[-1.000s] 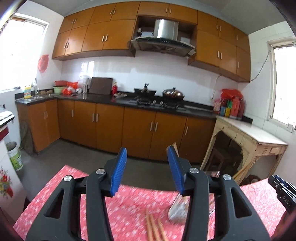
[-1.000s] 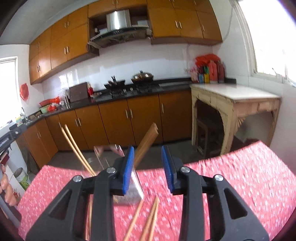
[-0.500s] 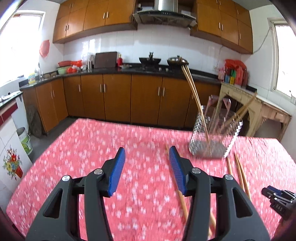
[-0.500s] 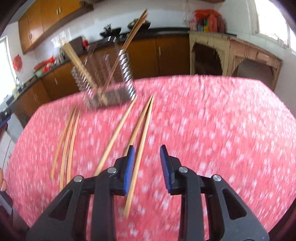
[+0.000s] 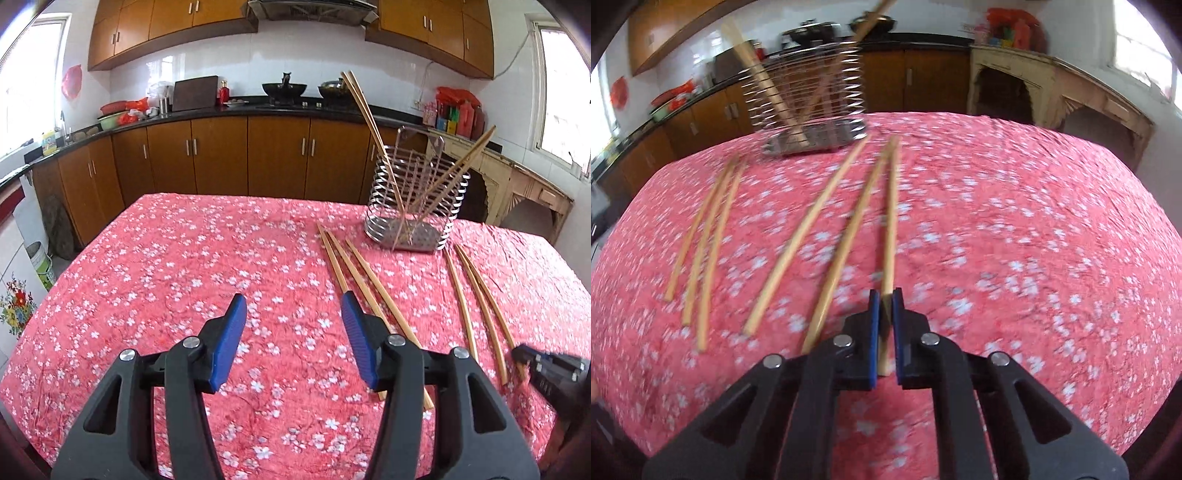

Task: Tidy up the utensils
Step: 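Move both open tools back down to the loose chopsticks, then close the right tool on a chopstick while the left tool grasps another chopstick, then lift both held chopsticks and carry them over the wire basket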

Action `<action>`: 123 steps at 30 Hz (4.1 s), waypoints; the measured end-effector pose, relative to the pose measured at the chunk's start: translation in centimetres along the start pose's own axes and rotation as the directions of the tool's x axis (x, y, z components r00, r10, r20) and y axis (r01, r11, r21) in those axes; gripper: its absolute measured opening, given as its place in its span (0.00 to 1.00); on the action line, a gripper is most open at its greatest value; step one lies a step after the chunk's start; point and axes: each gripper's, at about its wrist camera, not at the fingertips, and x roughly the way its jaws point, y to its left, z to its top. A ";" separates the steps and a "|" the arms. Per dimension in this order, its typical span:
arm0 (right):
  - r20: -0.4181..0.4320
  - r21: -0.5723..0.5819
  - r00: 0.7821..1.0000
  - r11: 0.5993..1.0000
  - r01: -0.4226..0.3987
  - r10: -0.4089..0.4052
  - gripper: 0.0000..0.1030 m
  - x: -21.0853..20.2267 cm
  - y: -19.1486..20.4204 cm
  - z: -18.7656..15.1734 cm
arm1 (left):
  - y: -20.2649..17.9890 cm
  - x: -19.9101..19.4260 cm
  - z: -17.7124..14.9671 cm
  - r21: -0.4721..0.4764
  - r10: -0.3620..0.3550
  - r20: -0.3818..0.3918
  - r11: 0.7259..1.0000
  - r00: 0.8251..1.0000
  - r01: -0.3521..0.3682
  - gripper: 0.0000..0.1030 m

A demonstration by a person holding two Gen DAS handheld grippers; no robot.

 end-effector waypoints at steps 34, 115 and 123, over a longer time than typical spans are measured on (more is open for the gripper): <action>-0.017 0.213 0.979 0.956 0.201 -0.202 0.08 3.8 -10.3 4.5 | -4.7 4.9 -3.1 0.031 -0.060 -0.278 0.997 0.959 0.071 0.07; 0.360 0.175 0.894 0.961 0.215 -0.266 0.07 -7.3 -9.5 5.9 | 3.3 -1.1 3.2 0.075 -0.038 0.072 0.997 0.997 0.032 0.07; 0.422 0.182 0.875 0.967 0.175 -0.238 0.07 -9.2 -9.5 6.8 | 3.5 -3.2 4.5 0.032 -0.045 0.187 0.999 0.981 0.040 0.07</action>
